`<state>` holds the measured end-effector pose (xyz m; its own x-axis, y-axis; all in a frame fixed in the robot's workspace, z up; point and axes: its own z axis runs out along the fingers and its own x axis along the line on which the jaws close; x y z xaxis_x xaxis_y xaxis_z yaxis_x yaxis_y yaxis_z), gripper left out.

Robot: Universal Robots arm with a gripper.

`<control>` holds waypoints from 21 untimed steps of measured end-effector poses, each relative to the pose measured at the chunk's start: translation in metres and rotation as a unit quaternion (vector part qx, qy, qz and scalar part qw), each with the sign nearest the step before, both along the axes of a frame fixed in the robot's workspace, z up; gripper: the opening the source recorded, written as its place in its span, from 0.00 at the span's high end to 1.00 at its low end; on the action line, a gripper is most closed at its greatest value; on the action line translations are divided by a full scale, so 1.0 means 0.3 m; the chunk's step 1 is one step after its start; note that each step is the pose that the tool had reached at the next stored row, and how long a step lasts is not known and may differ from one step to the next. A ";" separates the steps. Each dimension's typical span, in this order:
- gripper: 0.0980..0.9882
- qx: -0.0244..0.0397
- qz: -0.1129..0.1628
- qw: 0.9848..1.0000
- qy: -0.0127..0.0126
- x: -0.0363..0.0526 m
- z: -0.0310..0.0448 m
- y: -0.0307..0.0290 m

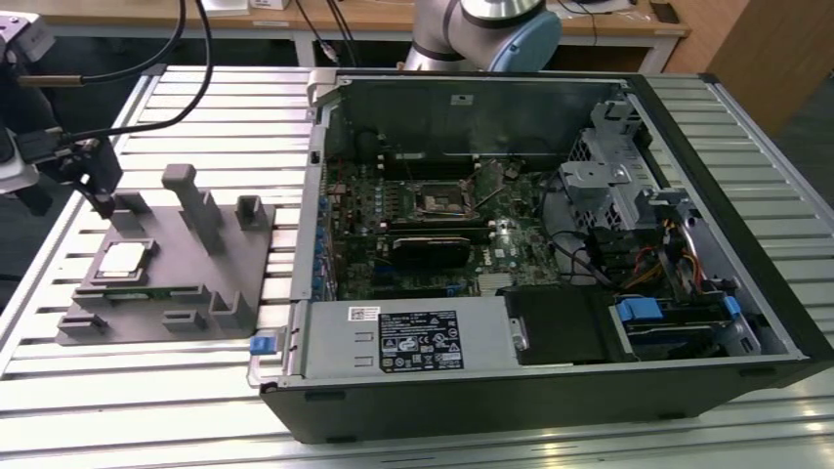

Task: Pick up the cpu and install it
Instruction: 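Pick up the cpu and move it towards the insertion slot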

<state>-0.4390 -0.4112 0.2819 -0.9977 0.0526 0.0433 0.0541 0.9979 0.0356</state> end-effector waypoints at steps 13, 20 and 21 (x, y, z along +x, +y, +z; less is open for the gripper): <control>0.32 0.000 0.000 1.000 0.000 0.000 -0.017 0.000; 0.32 0.000 0.000 1.000 0.000 0.000 -0.026 0.000; 0.32 0.000 0.000 1.000 0.000 0.000 -0.027 0.000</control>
<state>-0.4390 -0.4112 0.2737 -0.9977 0.0525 0.0433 0.0541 0.9979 0.0356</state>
